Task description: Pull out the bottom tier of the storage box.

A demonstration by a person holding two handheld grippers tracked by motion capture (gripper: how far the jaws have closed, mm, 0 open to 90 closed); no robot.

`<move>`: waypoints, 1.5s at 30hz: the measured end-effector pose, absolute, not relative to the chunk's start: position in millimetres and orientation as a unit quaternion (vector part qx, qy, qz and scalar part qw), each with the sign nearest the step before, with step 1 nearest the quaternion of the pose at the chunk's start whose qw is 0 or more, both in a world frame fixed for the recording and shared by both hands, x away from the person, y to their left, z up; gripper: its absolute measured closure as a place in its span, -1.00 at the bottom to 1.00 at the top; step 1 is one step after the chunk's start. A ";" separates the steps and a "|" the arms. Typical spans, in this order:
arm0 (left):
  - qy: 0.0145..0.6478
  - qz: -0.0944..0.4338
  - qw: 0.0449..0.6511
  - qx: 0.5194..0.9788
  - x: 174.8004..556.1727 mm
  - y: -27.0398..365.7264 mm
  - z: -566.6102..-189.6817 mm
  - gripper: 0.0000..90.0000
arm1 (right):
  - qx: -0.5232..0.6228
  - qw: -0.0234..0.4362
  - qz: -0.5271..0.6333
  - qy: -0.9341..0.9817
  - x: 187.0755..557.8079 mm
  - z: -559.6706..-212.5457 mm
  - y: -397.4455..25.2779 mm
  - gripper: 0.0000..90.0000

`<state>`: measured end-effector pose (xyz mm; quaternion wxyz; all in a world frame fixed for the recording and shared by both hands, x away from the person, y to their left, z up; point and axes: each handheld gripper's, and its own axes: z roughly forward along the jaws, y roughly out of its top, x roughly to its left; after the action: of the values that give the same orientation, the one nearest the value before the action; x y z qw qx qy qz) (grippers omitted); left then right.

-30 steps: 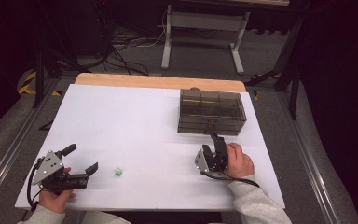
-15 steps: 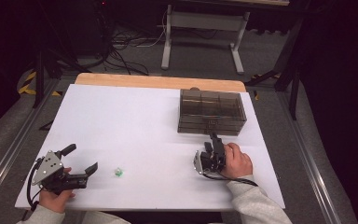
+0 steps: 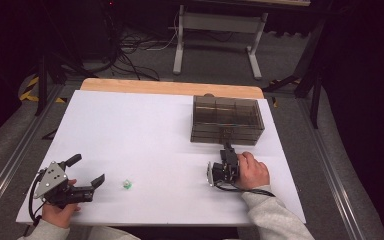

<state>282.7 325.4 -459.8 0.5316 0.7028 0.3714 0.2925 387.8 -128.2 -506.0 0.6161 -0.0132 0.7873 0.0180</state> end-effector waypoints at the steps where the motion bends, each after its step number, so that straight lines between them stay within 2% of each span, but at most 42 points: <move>1: 0.370 0.293 0.532 0.703 282.9 325.4 -459.7 -0.99 | -0.025 0.618 0.014 0.786 389.4 -505.4 -127.7 0.16; 20: 0.370 0.292 0.531 0.704 282.5 324.7 -459.5 -0.99 | -0.035 0.630 -0.022 0.776 403.9 -520.5 -127.1 0.56; 45: 0.369 0.291 0.533 0.704 282.8 323.2 -459.9 -0.99 | -0.020 0.621 -0.039 0.782 414.8 -524.7 -131.5 0.76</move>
<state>282.8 323.2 -459.9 0.5329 0.7038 0.3685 0.2914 414.8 -131.5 -524.7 0.6214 -0.0203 0.7823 -0.0385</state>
